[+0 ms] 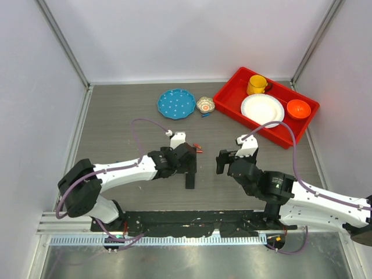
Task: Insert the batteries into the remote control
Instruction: Pick up the remote control from the center of the board.
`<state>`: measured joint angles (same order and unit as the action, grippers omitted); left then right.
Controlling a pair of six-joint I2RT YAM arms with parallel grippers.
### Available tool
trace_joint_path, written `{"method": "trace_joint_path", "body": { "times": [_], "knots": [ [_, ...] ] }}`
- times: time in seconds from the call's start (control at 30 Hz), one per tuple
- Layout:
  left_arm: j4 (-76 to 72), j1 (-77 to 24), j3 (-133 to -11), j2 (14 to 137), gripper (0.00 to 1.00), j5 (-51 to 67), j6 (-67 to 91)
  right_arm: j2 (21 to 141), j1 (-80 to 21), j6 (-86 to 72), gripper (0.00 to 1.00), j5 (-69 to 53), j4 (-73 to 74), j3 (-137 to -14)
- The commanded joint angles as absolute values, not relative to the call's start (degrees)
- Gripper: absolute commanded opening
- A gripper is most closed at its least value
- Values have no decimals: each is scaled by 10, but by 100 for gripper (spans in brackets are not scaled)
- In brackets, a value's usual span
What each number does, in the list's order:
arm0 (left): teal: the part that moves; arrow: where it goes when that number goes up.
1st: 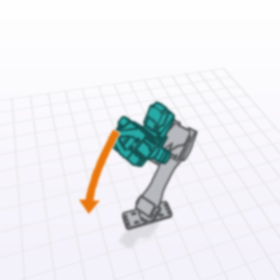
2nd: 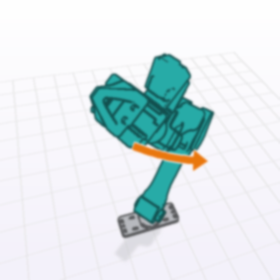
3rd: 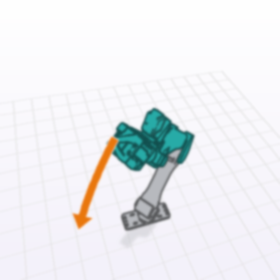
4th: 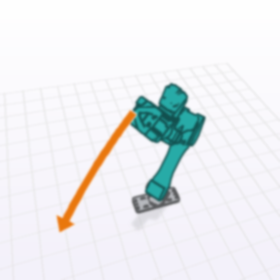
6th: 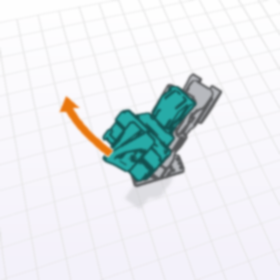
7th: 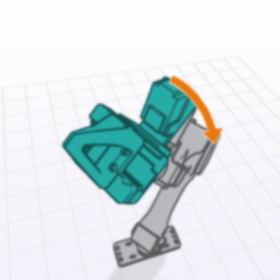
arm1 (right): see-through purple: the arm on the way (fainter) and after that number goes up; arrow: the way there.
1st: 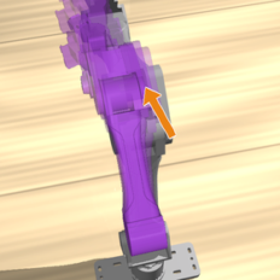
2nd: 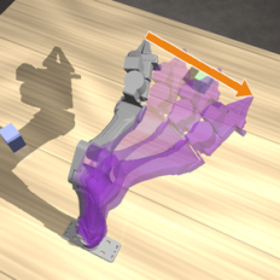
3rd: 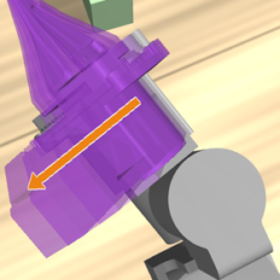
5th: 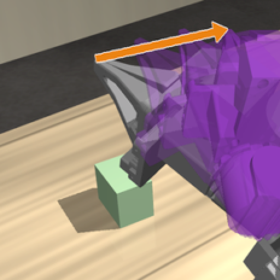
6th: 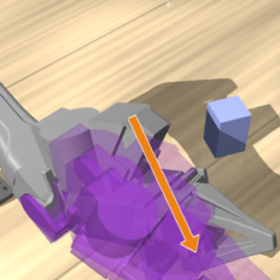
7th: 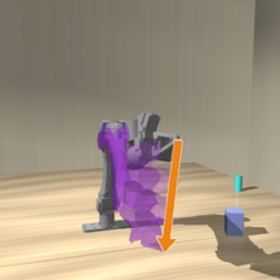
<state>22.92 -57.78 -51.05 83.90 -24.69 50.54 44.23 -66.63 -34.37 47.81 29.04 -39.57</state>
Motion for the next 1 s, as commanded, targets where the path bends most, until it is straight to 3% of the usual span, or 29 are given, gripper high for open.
{"method": "trace_joint_path", "body": {
  "times": [0.0,0.27,0.4,0.67,0.97],
  "knots": [
    [192,-578,-550,860,99,-222,479,447,-665,-357,91,470,273,-388],
    [231,-578,-622,970,99,-201,458,462,-665,-369,90,458,270,-390],
    [230,-578,-632,995,91,-200,458,450,-665,-376,91,454,279,-391],
    [231,-573,-634,1019,88,-205,465,423,-665,-381,90,456,296,-395],
    [259,-570,-656,1045,71,-221,478,412,-665,-394,90,457,308,-394]
  ]
}}
